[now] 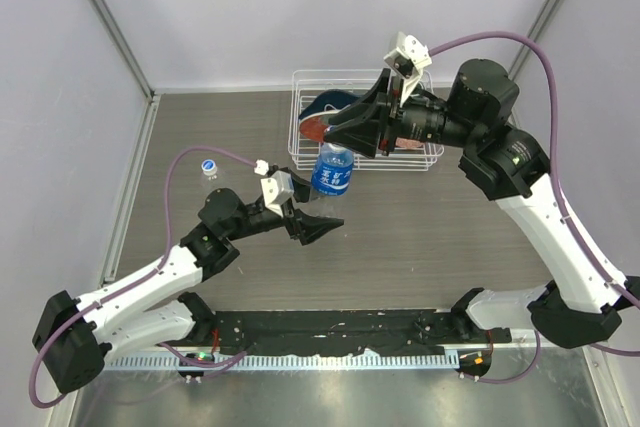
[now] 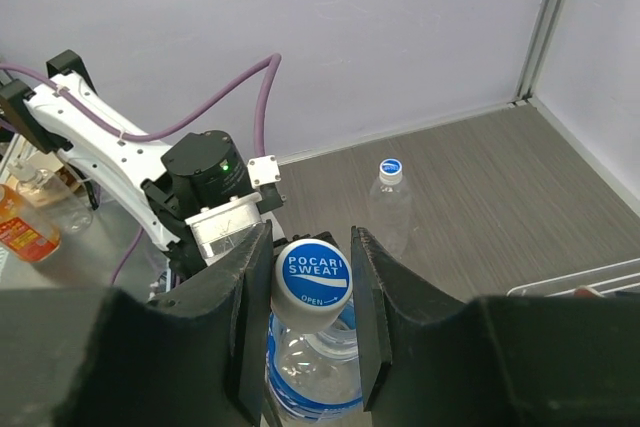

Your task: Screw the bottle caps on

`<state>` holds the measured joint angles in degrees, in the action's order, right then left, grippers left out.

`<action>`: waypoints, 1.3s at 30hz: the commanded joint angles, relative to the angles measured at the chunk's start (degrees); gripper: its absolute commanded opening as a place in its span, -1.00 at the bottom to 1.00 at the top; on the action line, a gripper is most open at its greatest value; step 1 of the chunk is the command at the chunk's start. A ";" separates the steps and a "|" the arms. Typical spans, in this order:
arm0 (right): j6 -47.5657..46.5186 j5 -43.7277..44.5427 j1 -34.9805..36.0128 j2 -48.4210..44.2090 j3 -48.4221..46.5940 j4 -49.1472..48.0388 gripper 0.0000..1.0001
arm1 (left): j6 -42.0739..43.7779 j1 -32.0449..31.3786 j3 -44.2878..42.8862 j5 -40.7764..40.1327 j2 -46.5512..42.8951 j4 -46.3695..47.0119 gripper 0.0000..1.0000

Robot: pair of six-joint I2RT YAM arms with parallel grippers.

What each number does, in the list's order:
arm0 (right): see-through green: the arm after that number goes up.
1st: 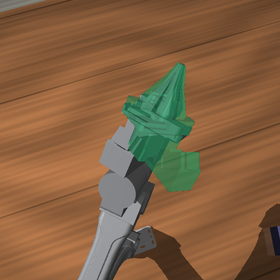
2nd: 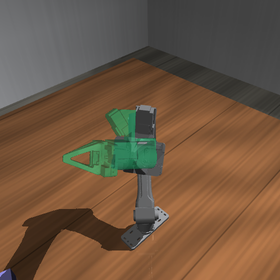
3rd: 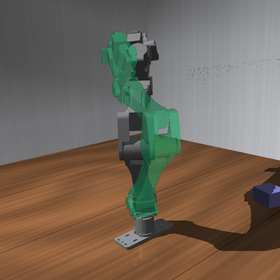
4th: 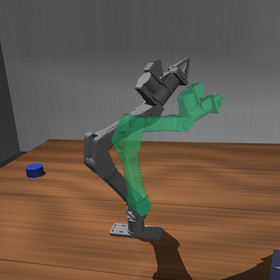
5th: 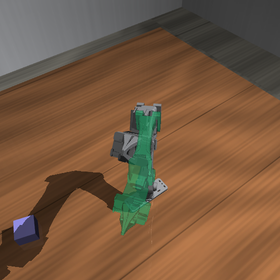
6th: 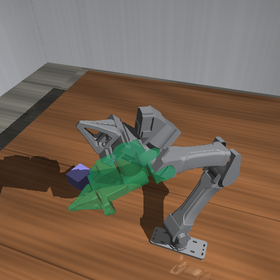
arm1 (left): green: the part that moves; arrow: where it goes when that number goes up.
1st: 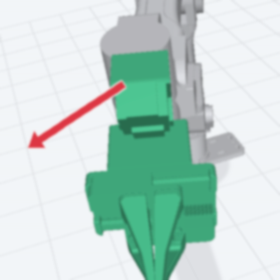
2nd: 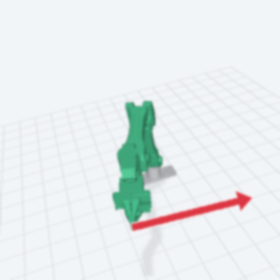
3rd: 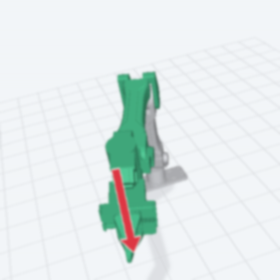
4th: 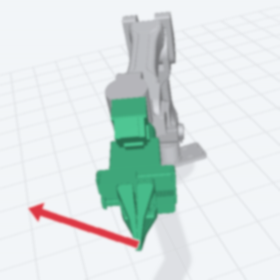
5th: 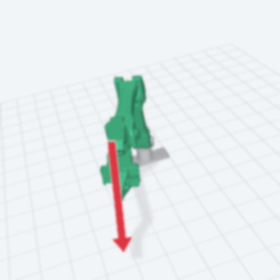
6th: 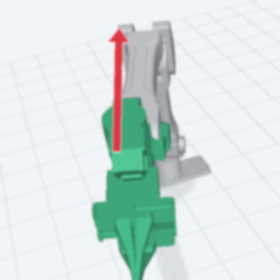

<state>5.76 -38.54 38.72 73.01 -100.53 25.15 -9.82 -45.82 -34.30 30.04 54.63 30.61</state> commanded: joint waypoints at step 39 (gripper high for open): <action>-5.49 10.93 3.82 -2.34 7.36 -1.59 -0.99 | -3.01 0.12 0.73 -1.56 -2.86 6.92 -1.00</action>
<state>1.78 -29.67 41.69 71.50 -95.33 20.29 -12.01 -45.89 -32.88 29.93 53.71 32.10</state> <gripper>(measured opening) 0.378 0.668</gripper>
